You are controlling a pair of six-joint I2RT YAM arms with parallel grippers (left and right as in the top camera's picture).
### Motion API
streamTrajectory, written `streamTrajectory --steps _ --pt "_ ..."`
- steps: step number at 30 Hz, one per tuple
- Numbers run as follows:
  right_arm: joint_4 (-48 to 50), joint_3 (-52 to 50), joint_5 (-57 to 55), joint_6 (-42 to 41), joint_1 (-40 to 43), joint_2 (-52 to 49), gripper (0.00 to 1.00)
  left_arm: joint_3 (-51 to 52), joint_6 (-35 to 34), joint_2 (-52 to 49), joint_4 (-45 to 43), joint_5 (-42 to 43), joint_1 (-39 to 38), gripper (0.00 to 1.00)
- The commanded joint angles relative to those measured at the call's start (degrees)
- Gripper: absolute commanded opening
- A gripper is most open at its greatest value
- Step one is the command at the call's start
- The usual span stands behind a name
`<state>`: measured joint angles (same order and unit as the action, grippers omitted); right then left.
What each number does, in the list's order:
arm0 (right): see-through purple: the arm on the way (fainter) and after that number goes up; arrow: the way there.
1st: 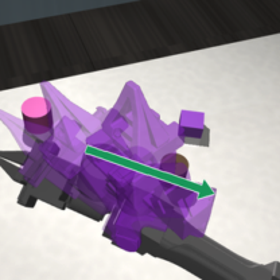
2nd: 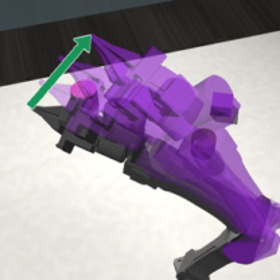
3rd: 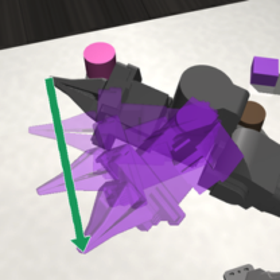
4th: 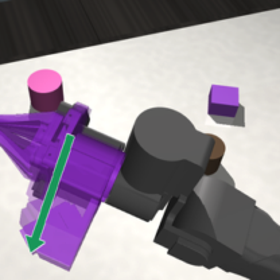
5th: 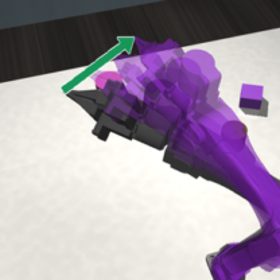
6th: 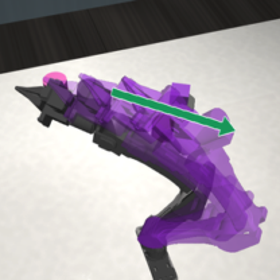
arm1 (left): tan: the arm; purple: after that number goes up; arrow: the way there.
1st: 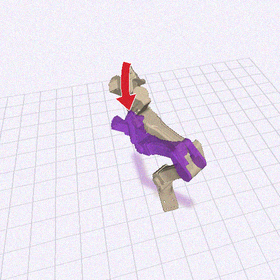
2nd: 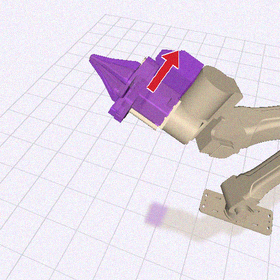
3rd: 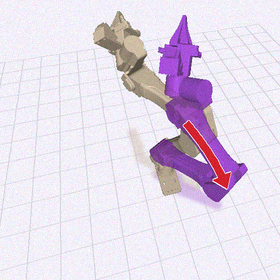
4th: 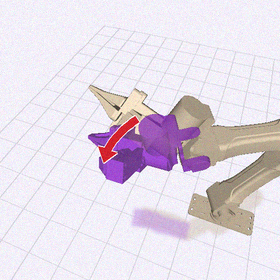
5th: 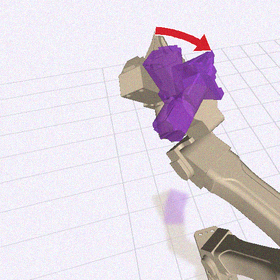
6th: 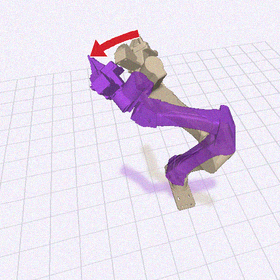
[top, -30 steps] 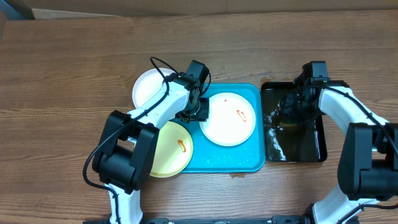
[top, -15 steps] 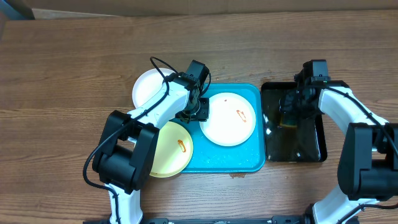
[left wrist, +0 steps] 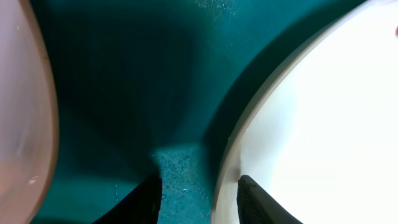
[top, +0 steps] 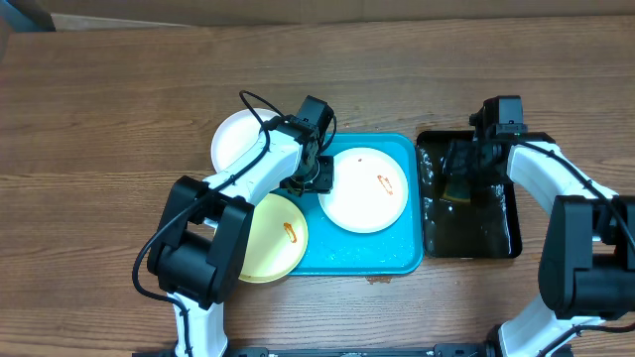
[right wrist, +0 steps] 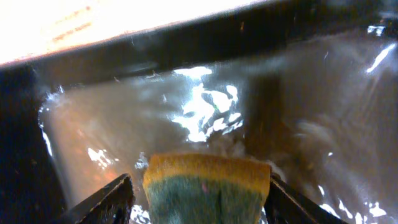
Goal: Clean dirty plates on tray and stack at the side
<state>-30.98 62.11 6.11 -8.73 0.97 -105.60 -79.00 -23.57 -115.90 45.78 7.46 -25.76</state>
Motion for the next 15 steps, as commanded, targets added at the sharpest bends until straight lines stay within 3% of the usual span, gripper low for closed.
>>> streamTrajectory --steps 1,4,7,8,11,12,13,14,15 --pt "1.6 -0.6 -0.1 0.2 -0.3 -0.1 0.66 0.4 0.9 -0.7 0.0 -0.4 0.2 0.42" --pt "2.3 -0.6 -0.1 0.2 -0.3 -0.1 0.51 0.4 0.9 -0.7 0.0 -0.4 0.2 0.42" --pt "2.1 -0.7 -0.1 0.2 -0.3 -0.1 0.06 0.4 0.9 -0.7 0.0 -0.4 0.2 0.42" --pt "1.9 -0.7 -0.1 0.2 -0.3 -0.1 0.04 0.4 0.9 -0.7 0.0 -0.4 0.2 0.42" --pt "2.3 -0.7 -0.1 0.2 -0.3 -0.1 0.11 0.4 0.9 -0.7 0.0 -0.4 0.2 0.42" --pt "2.5 -0.6 -0.1 0.2 -0.3 -0.1 0.23 0.4 0.9 -0.7 0.0 -0.4 0.2 0.43" --pt "2.8 -0.5 -0.1 0.2 -0.3 -0.1 0.51 0.4 0.9 -0.7 0.0 -0.4 0.2 0.43" --pt "2.9 -0.3 -0.1 0.2 -0.3 -0.1 0.65 0.4 0.9 -0.7 0.0 -0.4 0.2 0.43" --pt "2.8 -0.2 -0.1 0.2 -0.3 -0.1 0.66 0.4 0.9 -0.7 0.0 -0.4 0.2 0.43"
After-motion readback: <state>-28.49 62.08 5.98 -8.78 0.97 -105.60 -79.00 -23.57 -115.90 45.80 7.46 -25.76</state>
